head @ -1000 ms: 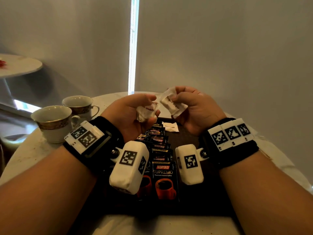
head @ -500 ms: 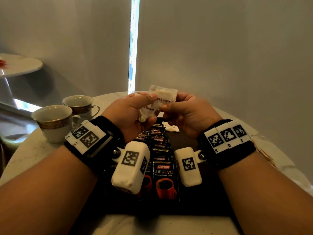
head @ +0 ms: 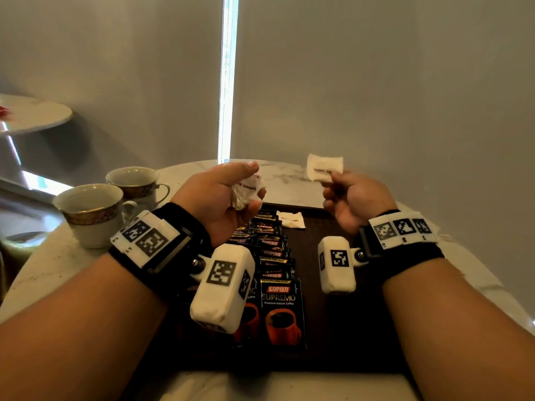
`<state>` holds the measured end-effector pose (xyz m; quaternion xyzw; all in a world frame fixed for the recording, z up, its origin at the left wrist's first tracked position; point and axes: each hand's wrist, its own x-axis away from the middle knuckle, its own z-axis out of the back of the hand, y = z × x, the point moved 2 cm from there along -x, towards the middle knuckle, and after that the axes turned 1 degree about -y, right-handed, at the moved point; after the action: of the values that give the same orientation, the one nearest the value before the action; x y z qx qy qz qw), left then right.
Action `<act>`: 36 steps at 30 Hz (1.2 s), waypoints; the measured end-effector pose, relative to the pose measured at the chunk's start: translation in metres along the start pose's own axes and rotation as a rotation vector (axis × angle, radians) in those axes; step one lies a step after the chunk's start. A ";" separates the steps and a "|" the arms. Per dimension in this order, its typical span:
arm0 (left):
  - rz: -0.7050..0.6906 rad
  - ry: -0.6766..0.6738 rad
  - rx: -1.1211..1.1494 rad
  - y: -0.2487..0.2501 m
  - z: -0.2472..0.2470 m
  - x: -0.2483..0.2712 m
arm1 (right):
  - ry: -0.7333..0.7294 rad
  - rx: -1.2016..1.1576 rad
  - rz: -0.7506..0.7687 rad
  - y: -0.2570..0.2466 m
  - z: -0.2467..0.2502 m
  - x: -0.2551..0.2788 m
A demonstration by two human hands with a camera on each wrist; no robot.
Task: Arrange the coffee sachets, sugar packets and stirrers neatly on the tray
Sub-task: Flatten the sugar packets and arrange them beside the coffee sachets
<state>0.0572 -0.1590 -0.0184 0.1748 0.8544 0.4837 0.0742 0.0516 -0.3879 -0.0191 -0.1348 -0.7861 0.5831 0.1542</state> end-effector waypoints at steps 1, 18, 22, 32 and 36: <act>-0.002 0.005 0.002 0.000 0.000 0.000 | 0.068 0.007 -0.050 0.009 0.009 -0.008; 0.011 -0.003 0.002 0.002 -0.001 0.001 | 0.142 0.145 -0.274 0.040 0.032 -0.022; 0.014 -0.010 -0.006 0.002 -0.001 0.001 | 0.147 0.287 -0.215 0.042 0.031 -0.023; 0.026 -0.009 -0.015 0.001 0.002 -0.002 | 0.103 0.346 -0.215 0.043 0.032 -0.026; 0.025 0.002 -0.017 0.001 0.002 -0.002 | 0.108 0.311 -0.283 0.043 0.032 -0.021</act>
<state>0.0595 -0.1581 -0.0188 0.1844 0.8480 0.4922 0.0686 0.0595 -0.4118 -0.0708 -0.0286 -0.6882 0.6620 0.2954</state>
